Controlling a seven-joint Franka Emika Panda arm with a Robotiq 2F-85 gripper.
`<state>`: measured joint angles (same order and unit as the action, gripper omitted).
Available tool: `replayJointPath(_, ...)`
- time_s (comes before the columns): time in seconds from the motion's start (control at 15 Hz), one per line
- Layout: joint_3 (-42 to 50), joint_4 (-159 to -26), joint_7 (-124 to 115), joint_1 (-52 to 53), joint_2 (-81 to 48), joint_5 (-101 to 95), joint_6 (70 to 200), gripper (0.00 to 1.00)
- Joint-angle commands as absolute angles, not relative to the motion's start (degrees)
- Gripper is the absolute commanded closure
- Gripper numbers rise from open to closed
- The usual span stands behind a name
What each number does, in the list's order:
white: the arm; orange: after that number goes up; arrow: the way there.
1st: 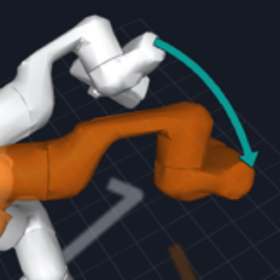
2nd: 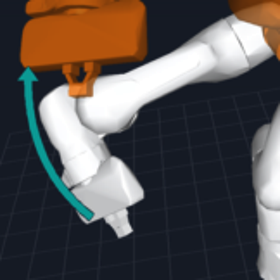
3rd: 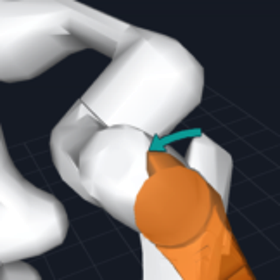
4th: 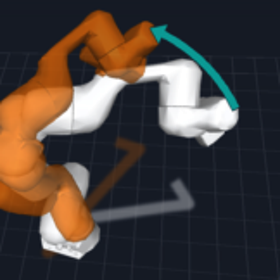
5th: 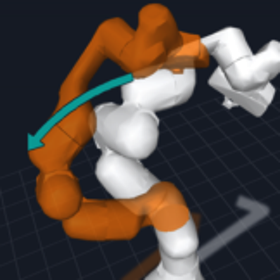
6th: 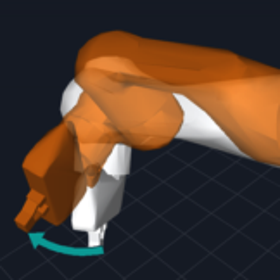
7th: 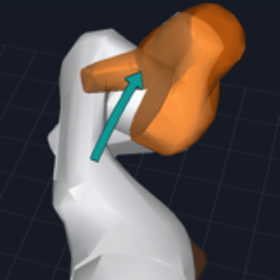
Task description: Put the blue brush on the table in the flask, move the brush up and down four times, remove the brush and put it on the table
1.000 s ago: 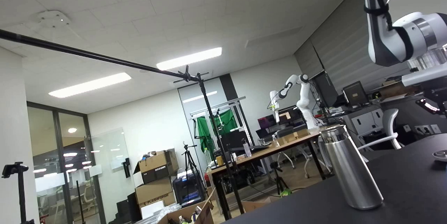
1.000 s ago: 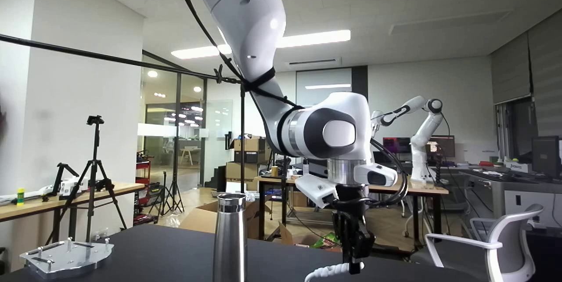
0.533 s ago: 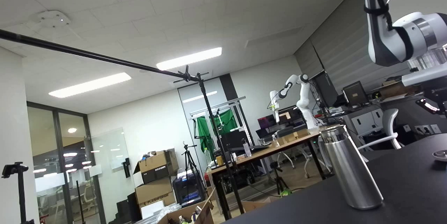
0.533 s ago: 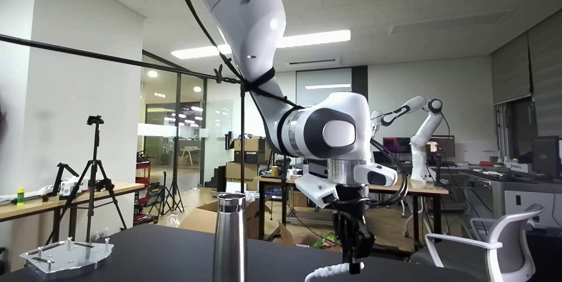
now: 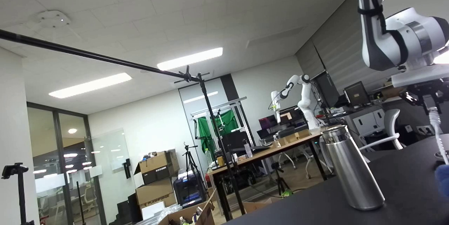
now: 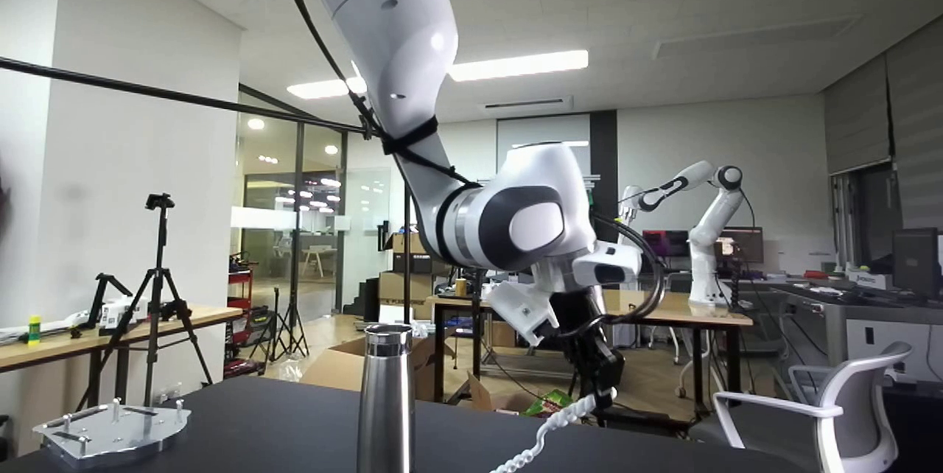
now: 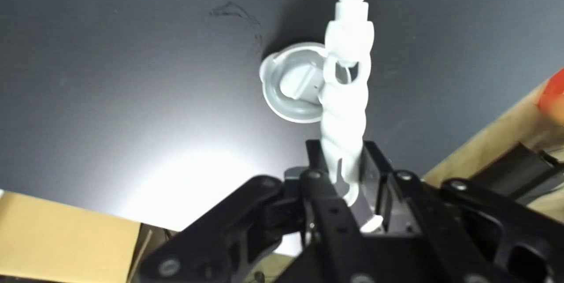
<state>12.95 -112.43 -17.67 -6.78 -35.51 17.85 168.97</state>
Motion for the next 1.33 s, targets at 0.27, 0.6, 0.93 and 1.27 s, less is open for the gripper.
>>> replayJointPath(0.27, 20.81, -130.27, -18.12, 10.66, -23.07, 20.27, 195.82, 0.94)
replayJointPath(0.6, 37.59, -133.78, -10.35, 32.55, -19.56, 34.69, 198.79, 0.94)
replayJointPath(0.93, 36.83, -132.50, -10.93, 32.13, -20.94, 34.10, 198.27, 0.75)
replayJointPath(1.27, 37.17, -132.89, -10.93, 32.11, -20.94, 34.10, 198.27, 0.75)
